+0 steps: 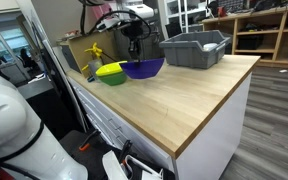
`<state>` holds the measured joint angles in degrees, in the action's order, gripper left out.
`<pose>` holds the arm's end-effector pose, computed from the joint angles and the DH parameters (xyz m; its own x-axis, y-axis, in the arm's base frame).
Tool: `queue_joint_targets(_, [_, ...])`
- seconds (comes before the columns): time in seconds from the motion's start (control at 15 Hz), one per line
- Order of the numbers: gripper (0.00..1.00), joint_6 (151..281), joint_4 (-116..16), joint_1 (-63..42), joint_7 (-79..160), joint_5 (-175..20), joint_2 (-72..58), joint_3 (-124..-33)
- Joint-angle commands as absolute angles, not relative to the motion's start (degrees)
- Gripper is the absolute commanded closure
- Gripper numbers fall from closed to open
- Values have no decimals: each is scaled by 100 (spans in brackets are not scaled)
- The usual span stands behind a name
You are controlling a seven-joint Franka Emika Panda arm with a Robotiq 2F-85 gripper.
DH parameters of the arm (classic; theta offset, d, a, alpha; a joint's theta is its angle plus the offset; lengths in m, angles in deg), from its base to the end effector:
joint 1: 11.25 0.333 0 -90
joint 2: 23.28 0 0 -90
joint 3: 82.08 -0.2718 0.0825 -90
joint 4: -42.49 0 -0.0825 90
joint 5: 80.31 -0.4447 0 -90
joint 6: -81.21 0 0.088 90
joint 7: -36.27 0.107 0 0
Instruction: Isolate the blue and then the yellow bowl from the stack and place them on the table
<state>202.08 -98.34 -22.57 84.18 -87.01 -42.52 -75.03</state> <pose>0.4744 -0.1488 0.3453 0.3544 -0.9278 -0.1170 -0.9346 -0.3471 -0.0783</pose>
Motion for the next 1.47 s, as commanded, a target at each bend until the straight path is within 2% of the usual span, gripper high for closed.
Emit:
queue_joint_targets(0.0, [99, 20406, -10092, -2498, 8199, -8552, -4468, -7465])
queue_joint_targets(0.8, [99, 22217, -10745, -2838, 7986, -8119, -4047, -7436])
queue_joint_targets(1.07, [99, 22384, -10816, -2769, 8025, -8163, -3956, -7485])
queue_joint_targets(1.13, [70, 22335, -10813, -2750, 8033, -8170, -3961, -7499])
queue_joint_targets(1.2, [69, 22266, -10803, -2728, 8052, -8161, -3988, -7534])
queue_joint_targets(1.4, [48, 21981, -10732, -2621, 8123, -8019, -4140, -7742])
